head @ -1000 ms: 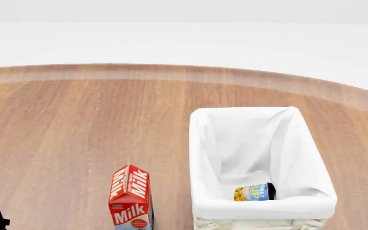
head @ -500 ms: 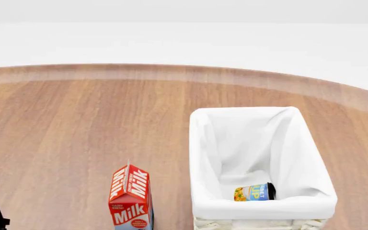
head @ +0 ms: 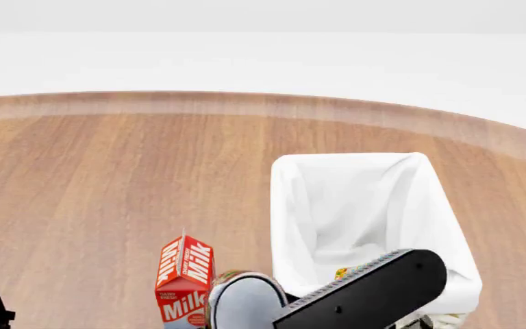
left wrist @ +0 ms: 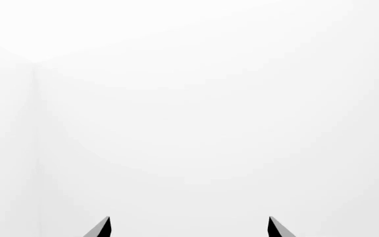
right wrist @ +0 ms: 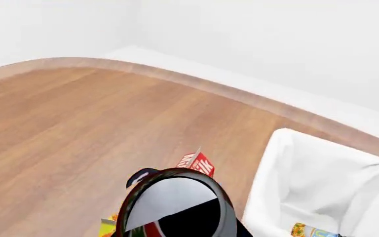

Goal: Pick up the alphabet soup and the tomato sauce, and put them in the basket.

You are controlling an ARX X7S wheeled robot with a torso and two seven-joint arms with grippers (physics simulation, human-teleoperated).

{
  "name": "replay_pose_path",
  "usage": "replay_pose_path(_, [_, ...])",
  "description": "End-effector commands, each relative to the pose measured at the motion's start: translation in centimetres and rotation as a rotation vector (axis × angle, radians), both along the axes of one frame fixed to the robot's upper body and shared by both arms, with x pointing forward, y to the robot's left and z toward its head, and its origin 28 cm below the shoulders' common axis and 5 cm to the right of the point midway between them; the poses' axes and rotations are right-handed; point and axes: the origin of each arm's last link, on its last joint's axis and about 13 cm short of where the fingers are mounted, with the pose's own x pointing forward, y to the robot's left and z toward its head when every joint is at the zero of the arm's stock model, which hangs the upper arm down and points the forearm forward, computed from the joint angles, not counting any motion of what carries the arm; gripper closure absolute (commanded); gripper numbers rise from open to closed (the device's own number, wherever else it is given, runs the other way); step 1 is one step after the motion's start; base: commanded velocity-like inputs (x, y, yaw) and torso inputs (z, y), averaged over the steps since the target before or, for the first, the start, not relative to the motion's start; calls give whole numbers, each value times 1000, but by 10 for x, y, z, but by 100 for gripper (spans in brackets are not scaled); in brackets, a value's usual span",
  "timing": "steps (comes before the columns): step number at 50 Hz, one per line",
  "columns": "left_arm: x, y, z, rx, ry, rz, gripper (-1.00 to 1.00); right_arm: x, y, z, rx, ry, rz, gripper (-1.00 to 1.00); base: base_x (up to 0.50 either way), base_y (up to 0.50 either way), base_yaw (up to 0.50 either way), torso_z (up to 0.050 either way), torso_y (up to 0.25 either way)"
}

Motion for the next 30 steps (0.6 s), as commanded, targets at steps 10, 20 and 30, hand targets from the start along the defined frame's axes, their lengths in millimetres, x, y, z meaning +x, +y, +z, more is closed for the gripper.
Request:
replay_pose_path(10, [0,0,0,2,0,-1,-100,36,-17,54,29,-174,-134,100,0,0,0,0,0])
replay_pose_path(20, [0,0,1,1,-2,-1,-100,80,-23,56,32,-149,-230,100,0,0,0,0,0])
replay_pose_path(30, [1,0,1,1,-2,-4,-100,118,-28,46,33,-155,-273,100,0,0,0,0,0])
